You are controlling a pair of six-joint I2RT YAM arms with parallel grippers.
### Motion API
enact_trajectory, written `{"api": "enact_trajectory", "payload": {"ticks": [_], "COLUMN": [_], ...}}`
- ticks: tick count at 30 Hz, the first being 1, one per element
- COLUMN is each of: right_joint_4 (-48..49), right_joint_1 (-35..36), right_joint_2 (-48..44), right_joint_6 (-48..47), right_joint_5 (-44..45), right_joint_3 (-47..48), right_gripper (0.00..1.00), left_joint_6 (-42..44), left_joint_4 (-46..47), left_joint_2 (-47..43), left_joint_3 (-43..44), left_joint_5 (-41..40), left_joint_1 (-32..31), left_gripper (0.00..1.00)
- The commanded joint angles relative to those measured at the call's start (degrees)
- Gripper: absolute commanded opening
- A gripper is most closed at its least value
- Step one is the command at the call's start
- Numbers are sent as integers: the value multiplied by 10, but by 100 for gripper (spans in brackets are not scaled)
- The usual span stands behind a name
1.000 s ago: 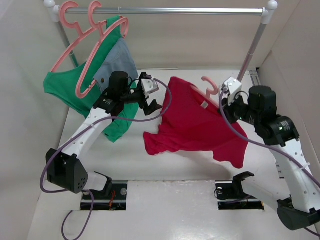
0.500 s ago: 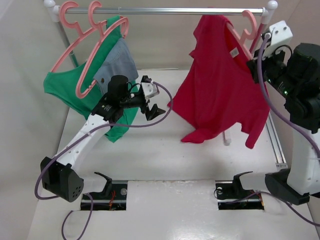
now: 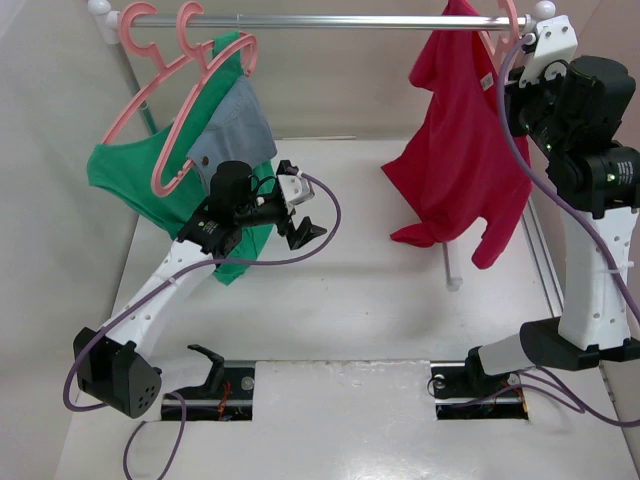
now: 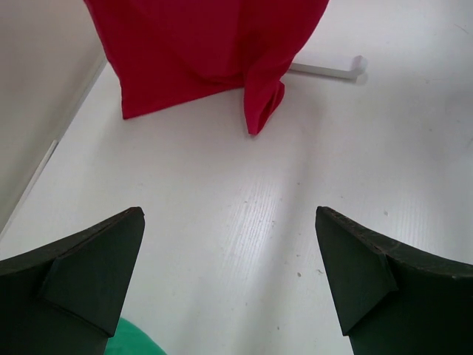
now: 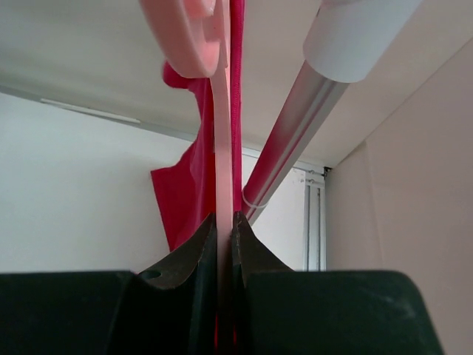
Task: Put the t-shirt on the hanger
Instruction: Hang the hanger with tshirt onto the clothesline
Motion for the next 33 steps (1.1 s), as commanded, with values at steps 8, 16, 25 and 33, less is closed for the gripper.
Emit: {"api": "enact_trajectory", "payload": {"ticks": [8, 16, 25, 33], "right_joint_4": [129, 142, 161, 201], "right_joint_1": [-13, -13, -13, -8], "right_joint_2": [-17, -59, -166, -232], "right_joint_6": [35, 40, -8, -83], "right_joint_5": [-25, -41, -66, -244], "right_joint_3": [-101, -154, -205, -180], "right_gripper": [0, 23, 71, 100], "left_joint_6": [-7, -7, -12, -27], "left_joint_4": [21, 21, 20, 20], "left_joint_2": [-35, -35, -40, -53], "left_joint_3": [-23, -34, -44, -99], "left_joint_5": [-1, -1, -7, -85], "left_joint_1": [0, 0, 0, 0], "left_gripper": [100, 100, 100, 100]}}
